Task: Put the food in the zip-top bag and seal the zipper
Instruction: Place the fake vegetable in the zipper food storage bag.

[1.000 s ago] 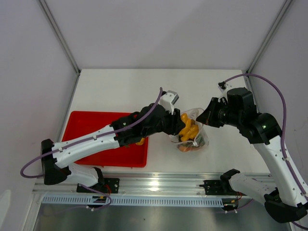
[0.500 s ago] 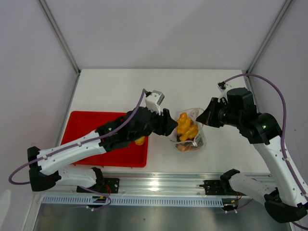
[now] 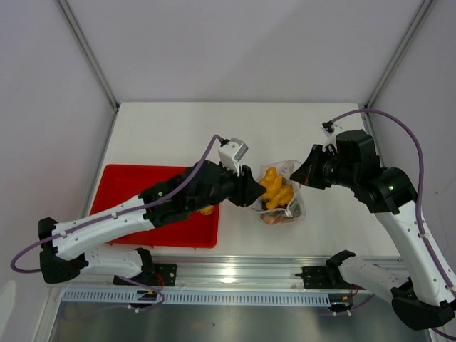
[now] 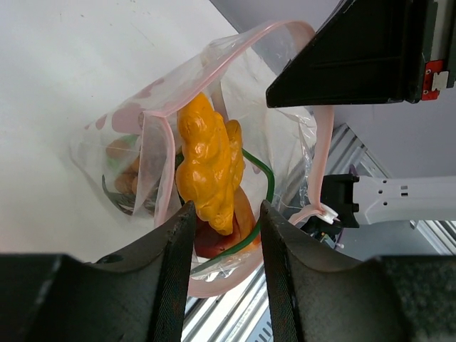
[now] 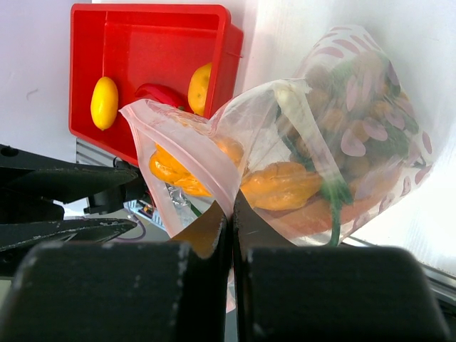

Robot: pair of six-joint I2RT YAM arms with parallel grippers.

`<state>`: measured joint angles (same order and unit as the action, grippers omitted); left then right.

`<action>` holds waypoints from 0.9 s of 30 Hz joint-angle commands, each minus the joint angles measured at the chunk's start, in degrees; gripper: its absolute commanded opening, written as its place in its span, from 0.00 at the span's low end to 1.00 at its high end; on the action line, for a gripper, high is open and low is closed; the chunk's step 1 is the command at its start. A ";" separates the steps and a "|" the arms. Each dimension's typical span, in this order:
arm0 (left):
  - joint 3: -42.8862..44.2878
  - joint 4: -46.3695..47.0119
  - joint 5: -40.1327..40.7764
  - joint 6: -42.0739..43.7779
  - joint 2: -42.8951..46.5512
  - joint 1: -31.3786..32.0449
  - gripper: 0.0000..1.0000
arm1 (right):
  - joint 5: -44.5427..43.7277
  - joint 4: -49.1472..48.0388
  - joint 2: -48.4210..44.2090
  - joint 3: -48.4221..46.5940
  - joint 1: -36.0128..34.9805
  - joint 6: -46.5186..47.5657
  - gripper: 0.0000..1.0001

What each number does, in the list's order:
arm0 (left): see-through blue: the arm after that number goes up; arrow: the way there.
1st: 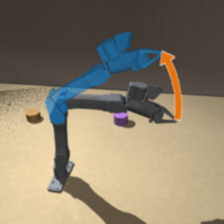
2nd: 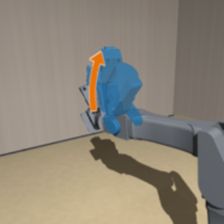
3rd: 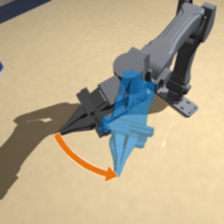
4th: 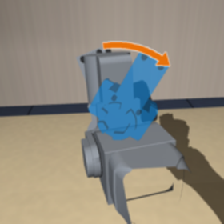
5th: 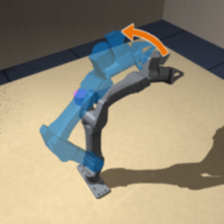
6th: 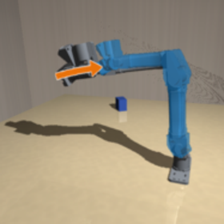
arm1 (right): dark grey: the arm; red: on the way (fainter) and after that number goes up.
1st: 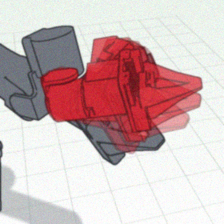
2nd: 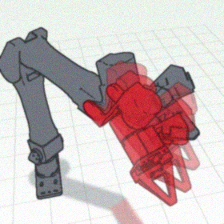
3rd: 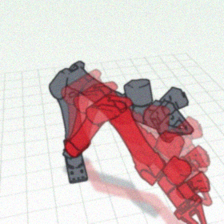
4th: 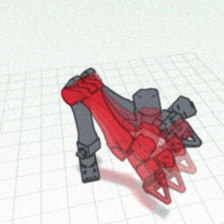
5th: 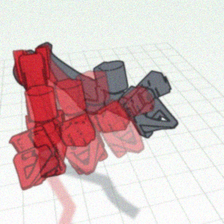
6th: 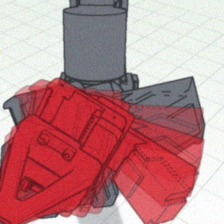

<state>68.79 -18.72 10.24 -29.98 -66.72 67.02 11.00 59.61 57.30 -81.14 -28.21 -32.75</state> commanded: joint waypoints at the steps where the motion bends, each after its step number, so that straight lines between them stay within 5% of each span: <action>1: -0.77 2.11 -1.89 -0.70 0.10 0.39 0.44 | 0.60 -2.13 -0.78 -1.74 0.26 0.50 0.00; 6: -0.68 1.23 -1.81 -1.22 -0.34 0.48 0.43 | 0.60 -2.05 -0.87 -1.74 0.26 0.41 0.00; 14: 4.76 -7.47 0.83 -4.91 -6.49 0.30 0.58 | 0.60 -1.70 -1.31 -2.26 0.26 0.50 0.00; 27: 7.75 -1.15 -5.49 -5.71 -9.22 -4.01 0.59 | 0.86 -1.96 -1.93 -1.30 0.26 0.32 0.00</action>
<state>73.06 -24.08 7.27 -35.07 -76.03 63.61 11.00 59.68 56.55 -81.14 -28.18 -32.75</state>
